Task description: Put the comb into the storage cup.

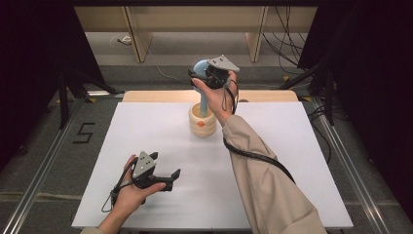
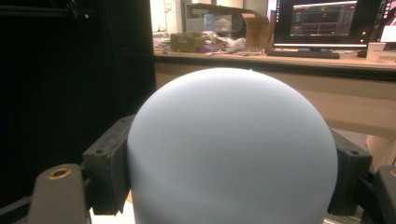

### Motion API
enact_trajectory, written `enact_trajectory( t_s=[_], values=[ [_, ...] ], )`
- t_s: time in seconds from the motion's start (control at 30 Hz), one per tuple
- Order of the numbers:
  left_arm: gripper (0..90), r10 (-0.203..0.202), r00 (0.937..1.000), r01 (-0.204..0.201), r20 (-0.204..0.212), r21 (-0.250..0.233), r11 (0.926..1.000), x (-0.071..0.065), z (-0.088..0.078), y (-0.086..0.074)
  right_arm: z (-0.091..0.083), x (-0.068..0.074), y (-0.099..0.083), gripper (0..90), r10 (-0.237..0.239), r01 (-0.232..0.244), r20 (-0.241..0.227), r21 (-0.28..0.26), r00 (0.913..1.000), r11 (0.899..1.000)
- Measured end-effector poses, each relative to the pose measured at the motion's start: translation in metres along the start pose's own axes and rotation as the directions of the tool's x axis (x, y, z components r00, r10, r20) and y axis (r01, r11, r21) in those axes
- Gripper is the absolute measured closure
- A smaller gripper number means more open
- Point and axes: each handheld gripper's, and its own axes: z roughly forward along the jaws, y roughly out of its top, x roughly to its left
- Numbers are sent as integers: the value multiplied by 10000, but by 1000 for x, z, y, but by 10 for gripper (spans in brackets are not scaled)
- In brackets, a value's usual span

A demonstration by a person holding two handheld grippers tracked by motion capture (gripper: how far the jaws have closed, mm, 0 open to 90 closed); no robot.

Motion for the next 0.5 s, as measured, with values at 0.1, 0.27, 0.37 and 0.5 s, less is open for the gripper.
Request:
enact_trajectory(
  t_s=[0.1, 0.27, 0.37, 0.5],
  values=[
    [0, 10, 10000, -10, -2, -12, 10000, 0, 0, 0, 1, 0, -1, 214, 15, -15, -23, 18, 10000, 10000],
    [0, -18, 10000, 18, 15, -7, 10000, 0, 0, 0, 2, 1, -3, 214, 12, -12, -22, 60, 10000, 10000],
    [0, -16, 10000, 16, 7, -5, 10000, 0, 0, 0, 3, 0, -3, 214, 10, -10, -4, 69, 10000, 10000],
    [0, -23, 10000, 23, 26, -1, 10000, 0, 0, 0, 3, -1, -3, 214, -27, 27, 8, 99, 10000, 9999]
  ],
)
